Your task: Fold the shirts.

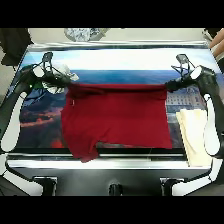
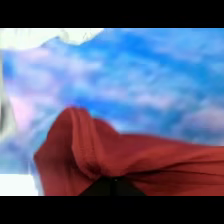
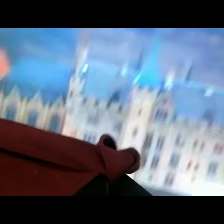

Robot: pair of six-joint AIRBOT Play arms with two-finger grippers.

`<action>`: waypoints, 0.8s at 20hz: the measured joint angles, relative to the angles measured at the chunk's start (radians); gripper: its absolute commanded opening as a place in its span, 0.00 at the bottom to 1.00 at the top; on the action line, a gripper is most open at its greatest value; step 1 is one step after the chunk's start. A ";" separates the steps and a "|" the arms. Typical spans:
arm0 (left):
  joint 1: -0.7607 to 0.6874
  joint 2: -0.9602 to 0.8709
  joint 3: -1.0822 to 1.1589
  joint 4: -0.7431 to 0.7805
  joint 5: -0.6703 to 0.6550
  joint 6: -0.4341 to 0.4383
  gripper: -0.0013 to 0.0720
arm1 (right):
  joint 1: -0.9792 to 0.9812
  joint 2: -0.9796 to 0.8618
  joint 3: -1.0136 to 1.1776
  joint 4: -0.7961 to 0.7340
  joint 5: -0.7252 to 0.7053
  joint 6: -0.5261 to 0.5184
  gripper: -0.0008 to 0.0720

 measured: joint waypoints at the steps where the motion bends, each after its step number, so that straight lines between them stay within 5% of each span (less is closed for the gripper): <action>1: 0.003 -0.002 0.003 0.001 -0.064 0.004 0.06 | 0.003 0.005 -0.006 -0.001 0.068 -0.001 0.08; 9: -0.002 -0.039 -0.084 0.013 -0.376 0.026 0.06 | 0.037 0.014 -0.214 -0.021 0.308 -0.006 0.09; 10: -0.002 -0.048 -0.090 0.013 -0.394 0.026 0.11 | 0.037 0.014 -0.227 -0.025 0.307 -0.007 0.21; 11: -0.003 -0.052 -0.093 0.014 -0.408 0.027 0.31 | 0.037 0.014 -0.237 -0.030 0.306 -0.006 0.48; 12: -0.003 -0.053 -0.094 0.014 -0.419 0.027 0.53 | 0.037 0.015 -0.241 -0.036 0.303 -0.006 0.61; 16: 0.023 -0.030 -0.073 0.012 -0.467 0.034 0.58 | 0.019 0.051 -0.202 -0.020 0.319 -0.027 0.67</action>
